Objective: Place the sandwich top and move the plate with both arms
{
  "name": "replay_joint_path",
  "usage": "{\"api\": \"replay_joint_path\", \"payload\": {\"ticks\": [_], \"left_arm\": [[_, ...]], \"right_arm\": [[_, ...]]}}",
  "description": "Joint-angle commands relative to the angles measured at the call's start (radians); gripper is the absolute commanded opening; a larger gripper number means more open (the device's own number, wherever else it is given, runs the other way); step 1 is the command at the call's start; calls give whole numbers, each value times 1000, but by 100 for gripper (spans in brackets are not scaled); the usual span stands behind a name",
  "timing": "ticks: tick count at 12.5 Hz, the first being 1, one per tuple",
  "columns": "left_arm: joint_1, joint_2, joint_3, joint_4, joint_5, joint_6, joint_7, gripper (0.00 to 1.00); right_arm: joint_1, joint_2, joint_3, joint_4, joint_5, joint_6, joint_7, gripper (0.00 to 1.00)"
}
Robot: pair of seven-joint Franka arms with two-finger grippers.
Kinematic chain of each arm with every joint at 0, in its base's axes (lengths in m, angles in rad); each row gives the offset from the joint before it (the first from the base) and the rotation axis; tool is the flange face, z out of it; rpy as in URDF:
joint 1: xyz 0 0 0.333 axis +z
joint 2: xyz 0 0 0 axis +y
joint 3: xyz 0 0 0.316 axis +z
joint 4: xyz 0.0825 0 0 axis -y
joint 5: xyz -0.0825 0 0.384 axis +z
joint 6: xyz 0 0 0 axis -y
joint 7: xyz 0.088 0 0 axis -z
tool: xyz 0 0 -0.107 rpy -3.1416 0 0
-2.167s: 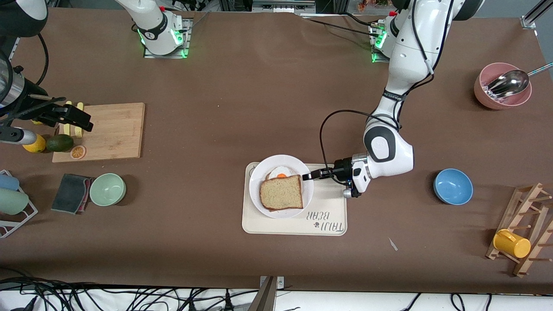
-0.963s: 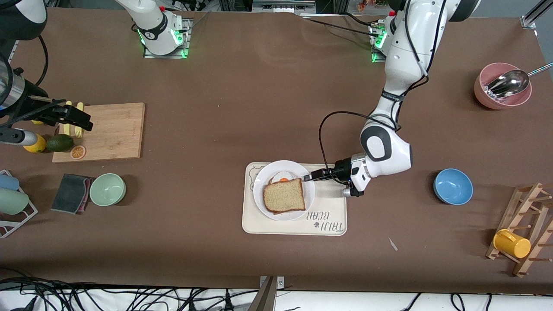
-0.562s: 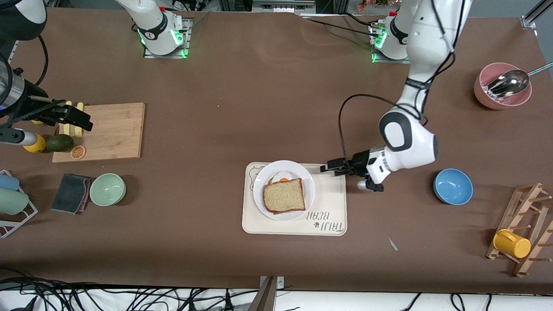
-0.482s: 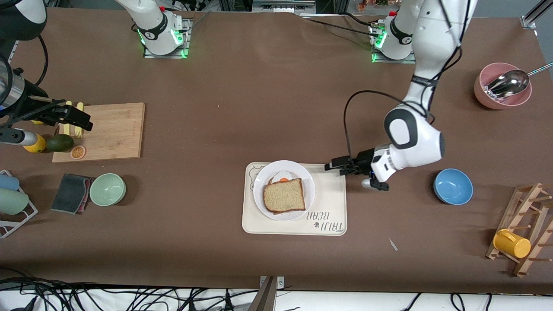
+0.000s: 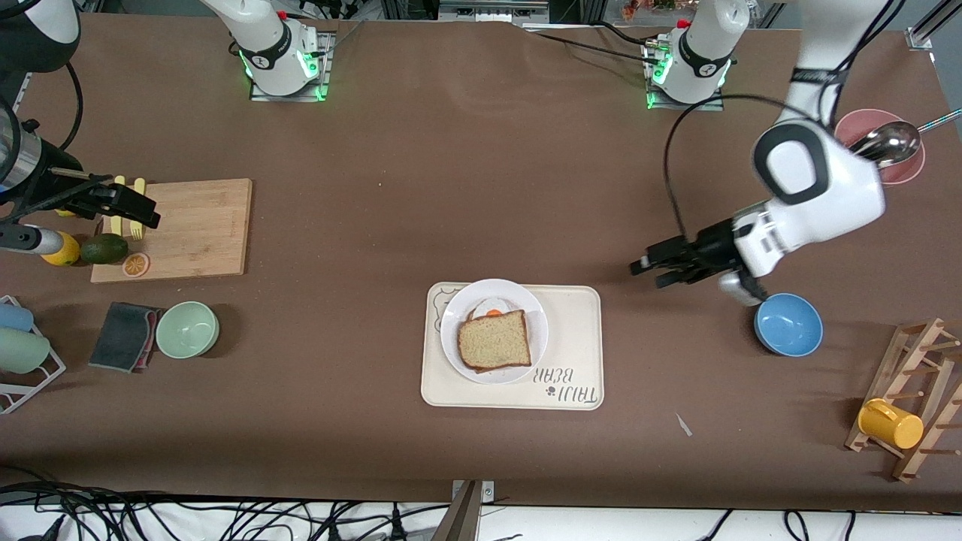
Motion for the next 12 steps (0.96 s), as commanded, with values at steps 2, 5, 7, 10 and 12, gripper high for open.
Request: {"api": "replay_joint_path", "payload": {"ticks": [2,5,7,10,12], "left_arm": [[47,-189,-30,-79,361,3,-32,100],[56,-292,-30,-72,662,-35,-173,100],[65,-332,-30,-44,804,-101,-219,100],[78,-358,-30,55,957,-253,-245,100],[78,-354,-51,164,1040,-389,-309,100]], "right_arm": [[-5,-10,1,-5,-5,1,-16,100],[-3,-10,1,-2,-5,3,-14,100],[-3,-10,2,0,-5,3,-14,100],[-1,-7,2,2,-5,3,-16,100],[-4,-4,1,2,-5,4,-16,100]]}}
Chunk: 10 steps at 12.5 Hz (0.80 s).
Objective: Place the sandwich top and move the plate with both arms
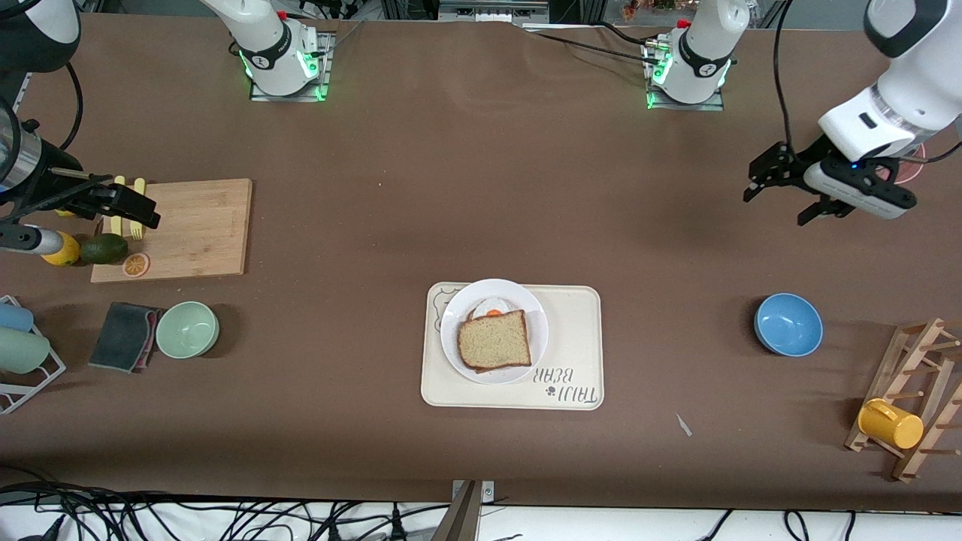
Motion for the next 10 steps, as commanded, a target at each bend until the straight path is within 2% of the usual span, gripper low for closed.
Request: {"api": "replay_joint_path", "payload": {"ticks": [1,5,10], "left_arm": [[21,11,-57,138,113,-157,-93,100],[32,104,-88,338,144,-377,-231,100],[46,193,-85,468,126,-524,-417,100]], "right_arm": [[-6,-2,1,4,-4,3,-15,100],[-8,-1,1,6,6,3,-17,100],[-10,3,1,20,6,5,-17,100]]}}
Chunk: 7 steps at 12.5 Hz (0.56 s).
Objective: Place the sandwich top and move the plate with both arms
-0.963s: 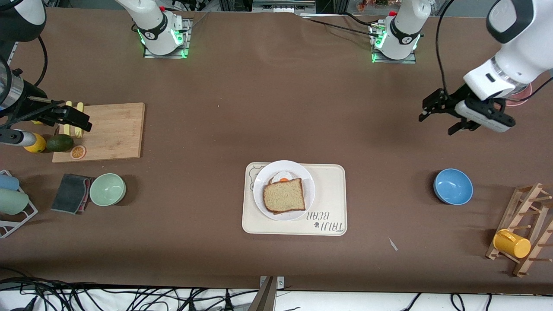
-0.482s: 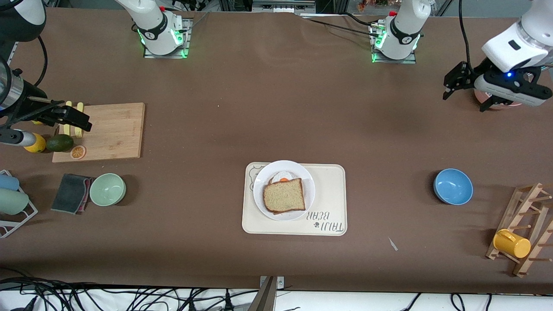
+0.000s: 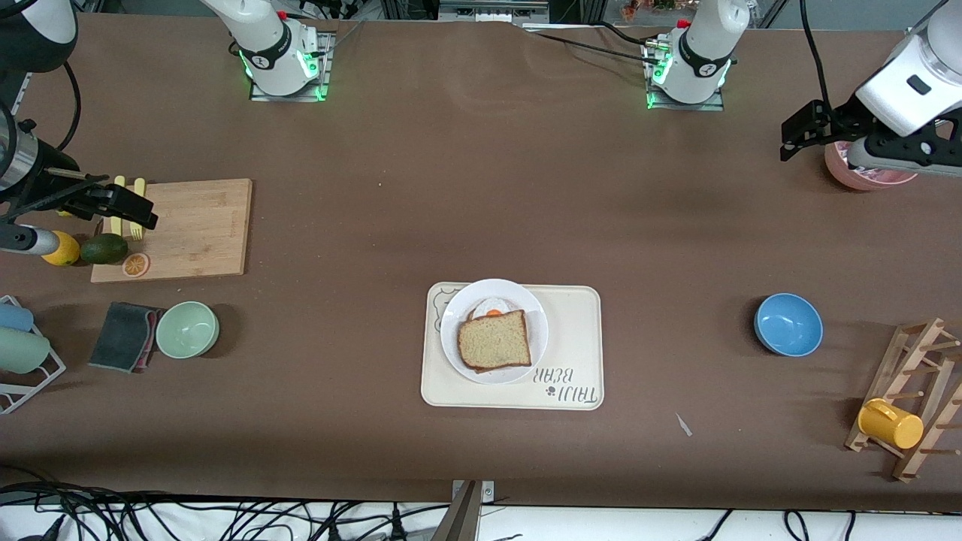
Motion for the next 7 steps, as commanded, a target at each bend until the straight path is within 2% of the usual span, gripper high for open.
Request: {"api": "replay_joint_path", "payload": {"ticks": [1,7], "left_arm": [[14,83,-12,122,14,-89,-72,100],[6,100,-11,136,15,-99,-77,100]], "right_arm": [[-5,2,3,17,6,0,-15,100],[-6,2,3,17,8,3,-18,100]]}}
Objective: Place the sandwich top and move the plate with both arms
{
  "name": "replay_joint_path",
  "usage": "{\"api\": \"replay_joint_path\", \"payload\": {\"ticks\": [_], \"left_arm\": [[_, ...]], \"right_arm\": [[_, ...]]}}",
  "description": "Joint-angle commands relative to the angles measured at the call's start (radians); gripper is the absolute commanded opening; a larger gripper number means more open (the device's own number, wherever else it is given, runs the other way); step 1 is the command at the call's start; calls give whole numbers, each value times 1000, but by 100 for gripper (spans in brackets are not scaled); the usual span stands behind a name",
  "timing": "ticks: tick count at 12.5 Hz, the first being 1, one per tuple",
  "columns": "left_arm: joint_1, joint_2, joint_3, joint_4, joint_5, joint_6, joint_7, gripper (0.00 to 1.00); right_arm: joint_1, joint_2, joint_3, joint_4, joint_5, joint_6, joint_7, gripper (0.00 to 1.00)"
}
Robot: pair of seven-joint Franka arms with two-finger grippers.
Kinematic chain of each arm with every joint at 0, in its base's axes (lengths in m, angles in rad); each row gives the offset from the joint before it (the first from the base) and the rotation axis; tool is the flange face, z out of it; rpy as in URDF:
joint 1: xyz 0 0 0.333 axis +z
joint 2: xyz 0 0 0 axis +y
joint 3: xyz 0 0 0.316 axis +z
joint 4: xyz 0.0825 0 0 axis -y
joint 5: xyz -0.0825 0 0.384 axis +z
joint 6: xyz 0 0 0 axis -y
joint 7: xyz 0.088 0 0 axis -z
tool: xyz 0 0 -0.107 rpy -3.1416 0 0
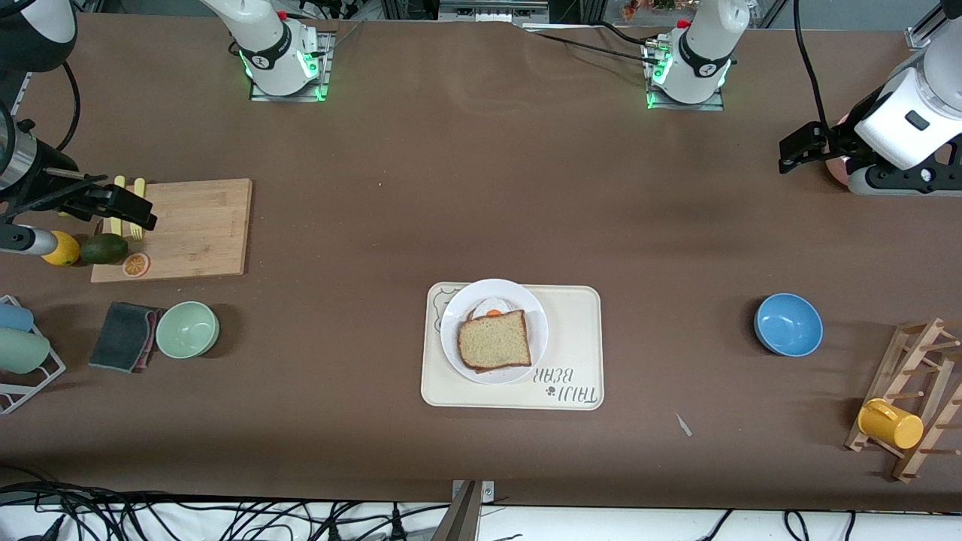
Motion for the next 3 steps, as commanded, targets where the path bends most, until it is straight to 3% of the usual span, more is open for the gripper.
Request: {"api": "replay_joint_path", "payload": {"ticks": [1,3], "left_arm": [[6,18,-5,40,15,-29,-9,100],[8,29,-1,42,15,-26,-9,100]], "right_arm": [[-7,2,3,17,6,-3,-18,100],[-7,2,3,17,6,-3,-18,100]]}}
